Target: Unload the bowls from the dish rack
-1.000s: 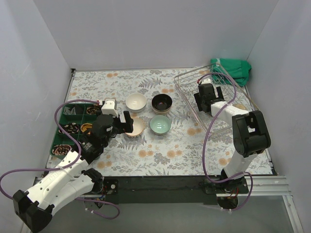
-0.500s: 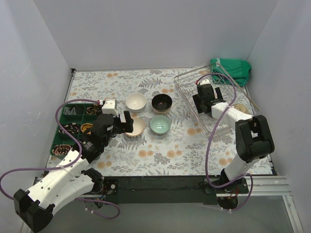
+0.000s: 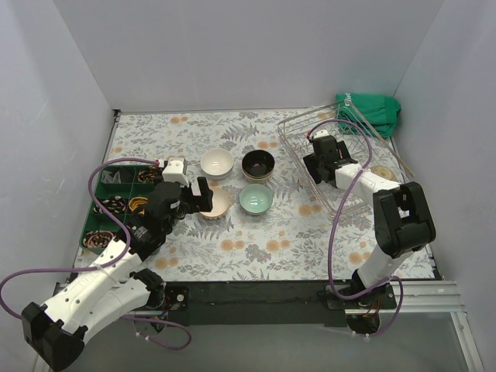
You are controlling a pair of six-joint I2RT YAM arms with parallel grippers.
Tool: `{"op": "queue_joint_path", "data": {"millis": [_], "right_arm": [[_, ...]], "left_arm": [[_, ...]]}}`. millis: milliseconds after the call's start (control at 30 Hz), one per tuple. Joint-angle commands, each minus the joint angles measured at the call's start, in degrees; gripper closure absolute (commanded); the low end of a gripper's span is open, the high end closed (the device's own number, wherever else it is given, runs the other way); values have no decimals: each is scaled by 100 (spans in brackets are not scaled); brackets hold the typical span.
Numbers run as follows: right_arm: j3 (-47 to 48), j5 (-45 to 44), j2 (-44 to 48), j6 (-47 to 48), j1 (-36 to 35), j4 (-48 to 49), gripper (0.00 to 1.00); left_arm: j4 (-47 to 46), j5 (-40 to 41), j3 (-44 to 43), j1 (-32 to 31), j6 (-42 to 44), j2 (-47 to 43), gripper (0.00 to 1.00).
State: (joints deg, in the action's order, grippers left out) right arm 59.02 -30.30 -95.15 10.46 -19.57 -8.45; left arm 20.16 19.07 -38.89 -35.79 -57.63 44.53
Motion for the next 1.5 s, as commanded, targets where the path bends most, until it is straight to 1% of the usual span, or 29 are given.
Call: {"op": "queue_joint_path", "data": {"millis": [0, 167, 633, 900, 1033, 1133, 1233, 1267, 1333, 1367, 1433, 1467], "right_arm": [[-84, -89, -310, 202, -29, 106, 1], [-137, -502, -574, 255, -12, 220, 2], [-225, -1012, -934, 387, -3, 379, 1], [-234, -1153, -1137, 422, 6, 379, 1], [-234, -1346, -1119, 413, -20, 397, 3], [-242, -1522, -1041, 431, -64, 414, 7], [-251, -1618, -900, 448, -152, 441, 15], [-260, -1645, -856, 448, -196, 449, 20], [-269, -1706, -715, 457, -249, 449, 27], [-277, -1716, -654, 457, -318, 449, 35], [-277, -1707, -452, 457, -398, 449, 42], [-277, -1681, -390, 431, -416, 449, 49]], "left_arm": [[75, -17, 49, 20, 85, -94, 2], [67, -17, 57, 28, 85, -103, 2], [75, 0, 75, 20, 85, 47, 2], [75, 18, 75, 28, 85, 91, 2], [67, 18, 75, 28, 94, 99, 2], [75, 18, 75, 20, 85, 91, 2], [75, 18, 75, 28, 85, 99, 2], [67, 18, 75, 28, 85, 91, 2], [75, 18, 75, 28, 85, 91, 2], [67, 18, 66, 28, 85, 91, 2], [75, 18, 66, 37, 85, 99, 2], [75, 18, 66, 28, 94, 99, 2]]}}
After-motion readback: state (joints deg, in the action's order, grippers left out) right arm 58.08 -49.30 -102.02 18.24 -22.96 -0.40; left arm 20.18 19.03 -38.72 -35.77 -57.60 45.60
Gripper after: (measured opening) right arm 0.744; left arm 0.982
